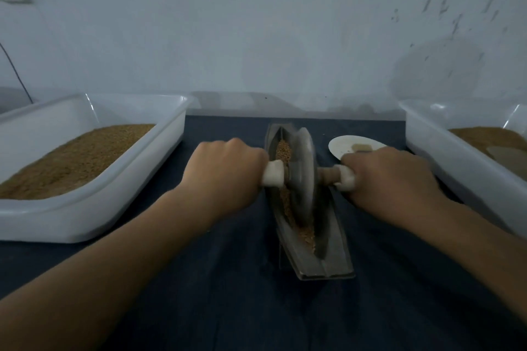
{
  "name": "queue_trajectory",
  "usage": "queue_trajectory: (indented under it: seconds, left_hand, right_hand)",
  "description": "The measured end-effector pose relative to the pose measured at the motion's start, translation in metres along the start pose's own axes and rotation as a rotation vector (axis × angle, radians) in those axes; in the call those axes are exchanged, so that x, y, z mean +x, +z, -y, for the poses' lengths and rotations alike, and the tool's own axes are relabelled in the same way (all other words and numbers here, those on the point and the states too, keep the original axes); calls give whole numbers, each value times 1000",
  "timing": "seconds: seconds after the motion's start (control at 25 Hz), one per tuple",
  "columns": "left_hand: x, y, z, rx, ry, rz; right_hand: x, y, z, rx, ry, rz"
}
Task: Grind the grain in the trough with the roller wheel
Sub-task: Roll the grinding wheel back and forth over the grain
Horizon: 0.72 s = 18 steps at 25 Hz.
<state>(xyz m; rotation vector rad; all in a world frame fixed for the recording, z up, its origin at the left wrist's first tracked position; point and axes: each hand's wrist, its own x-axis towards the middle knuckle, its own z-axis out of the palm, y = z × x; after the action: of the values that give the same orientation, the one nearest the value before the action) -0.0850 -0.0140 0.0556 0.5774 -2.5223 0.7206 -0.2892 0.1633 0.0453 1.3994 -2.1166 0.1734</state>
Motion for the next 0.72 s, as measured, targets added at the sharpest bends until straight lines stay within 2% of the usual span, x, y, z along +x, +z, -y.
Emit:
queue_trajectory:
  seconds: [0.08,0.16,0.24,0.36,0.48,0.52,0.72]
  left_hand:
    - [-20,-13,0,-25,33,-44]
    - [-14,-6,1,-57,-13,-16]
    - [0,16,-1,-28,-119,55]
    - [46,35,7,-72,-238,115]
    - [51,32,11,-137,-233,200]
    - [39,27,8,-142,-217,187]
    - [-17,-9,-3,-57,-9,-102]
  right_hand:
    - [-17,-11,-3,80,-56,-38]
    - [-12,-9,-2,5,-52,-64]
    - [16,0,5,-145,1,-23]
    - [70,19,11,-64,94,120]
    - [76,17,11,-83,72,111]
    - [63,12,9,-86,50,100]
    - [-16,-10,-4,59,-65,21]
